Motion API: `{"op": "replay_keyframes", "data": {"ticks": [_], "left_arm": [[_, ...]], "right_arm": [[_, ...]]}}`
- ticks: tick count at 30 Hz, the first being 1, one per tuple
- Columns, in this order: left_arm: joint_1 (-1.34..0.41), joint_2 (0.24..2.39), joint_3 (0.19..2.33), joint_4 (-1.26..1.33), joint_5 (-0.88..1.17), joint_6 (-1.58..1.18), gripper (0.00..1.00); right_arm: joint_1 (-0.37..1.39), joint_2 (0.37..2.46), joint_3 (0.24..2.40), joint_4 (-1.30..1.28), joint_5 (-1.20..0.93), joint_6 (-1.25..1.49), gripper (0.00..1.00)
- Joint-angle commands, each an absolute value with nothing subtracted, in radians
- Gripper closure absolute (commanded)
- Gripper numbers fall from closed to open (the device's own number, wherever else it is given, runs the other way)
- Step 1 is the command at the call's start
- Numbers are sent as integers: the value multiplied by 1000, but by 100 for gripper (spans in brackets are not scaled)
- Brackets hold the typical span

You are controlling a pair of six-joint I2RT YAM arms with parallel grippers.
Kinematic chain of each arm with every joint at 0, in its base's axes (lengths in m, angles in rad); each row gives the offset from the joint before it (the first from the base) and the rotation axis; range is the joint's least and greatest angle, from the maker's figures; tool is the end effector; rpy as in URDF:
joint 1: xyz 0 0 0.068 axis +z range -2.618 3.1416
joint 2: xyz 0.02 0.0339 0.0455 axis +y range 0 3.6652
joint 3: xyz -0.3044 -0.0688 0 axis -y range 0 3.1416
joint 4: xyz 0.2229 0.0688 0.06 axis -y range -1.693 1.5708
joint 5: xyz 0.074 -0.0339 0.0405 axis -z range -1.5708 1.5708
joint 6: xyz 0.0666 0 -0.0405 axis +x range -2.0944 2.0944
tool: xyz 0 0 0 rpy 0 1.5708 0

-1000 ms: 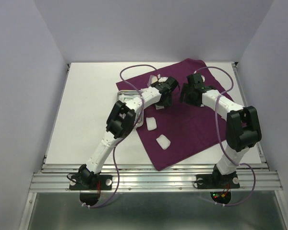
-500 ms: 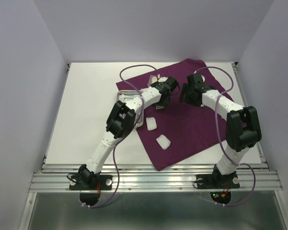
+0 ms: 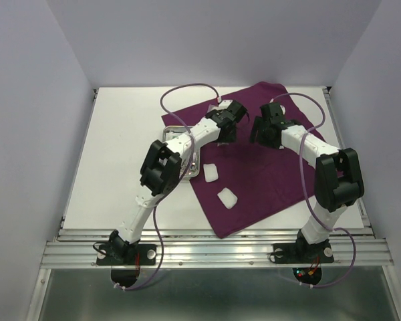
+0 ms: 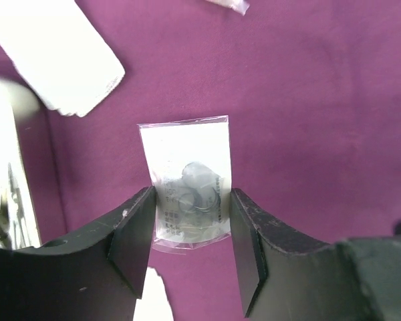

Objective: Prepare the surgical pack
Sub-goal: Pick up the medical item from the surgical kit, then place the medical item in the container.

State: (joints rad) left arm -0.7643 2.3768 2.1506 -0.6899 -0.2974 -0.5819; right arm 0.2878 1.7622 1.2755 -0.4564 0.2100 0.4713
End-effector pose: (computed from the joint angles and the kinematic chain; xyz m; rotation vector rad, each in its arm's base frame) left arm 0.4135 -0.3694 0.2235 0.0987 2.4432 -0.2309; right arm 0.3728 0.0959 0.2485 0.3122 2.4654 0.0556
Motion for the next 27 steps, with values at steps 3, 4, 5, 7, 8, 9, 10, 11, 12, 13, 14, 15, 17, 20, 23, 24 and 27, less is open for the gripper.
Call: {"op": "replay_keyframes", "data": {"ticks": [3,4,5,7,8,9,10,11,12,13,14,15,17,20,23,24,27], "left_arm": [[-769,2244,2128,-692,-353,-554,46],[-767,2237,2119,-695,-379,-549,46],[-767,2226,2109,-696,-391,-545,46],[-767,2188,2083,-690,-414,-531,46],[-767,2172,2050,-686,-434,-513,46],[-765,2155,2027,-677,-443,-503,46],[-764,2119,2005,-669,-454,-494,46],[-764,2097,1949,-661,-460,-476,46],[-762,2053,1915,-641,-468,-468,46],[-759,2030,1879,-628,-468,-459,46],[-749,2007,1811,-605,-469,-442,46],[-741,1967,1778,-595,-468,-434,46],[-724,1933,1697,-580,-462,-422,46],[-678,1899,1634,-557,-446,-390,46],[-637,1902,1617,-542,-420,-354,46],[-629,1908,1618,-540,-416,-351,46],[-598,1947,1638,-543,-403,-342,45]], "right_arm": [[287,1717,1270,-445,225,474,27],[287,1715,1272,-446,225,474,27],[287,1713,1272,-445,227,474,27],[287,1712,1272,-445,229,472,27],[287,1712,1272,-448,232,474,27],[287,1710,1272,-446,232,472,27],[287,1712,1275,-448,233,472,27],[287,1712,1275,-446,233,472,27],[287,1712,1273,-446,233,472,27],[287,1712,1275,-446,233,472,27],[287,1713,1273,-446,233,472,27],[287,1715,1273,-448,233,471,27],[287,1715,1275,-446,232,471,27],[287,1720,1275,-448,226,474,27],[287,1724,1276,-448,219,476,27],[287,1724,1275,-446,221,479,27],[287,1720,1276,-446,224,477,27]]}}
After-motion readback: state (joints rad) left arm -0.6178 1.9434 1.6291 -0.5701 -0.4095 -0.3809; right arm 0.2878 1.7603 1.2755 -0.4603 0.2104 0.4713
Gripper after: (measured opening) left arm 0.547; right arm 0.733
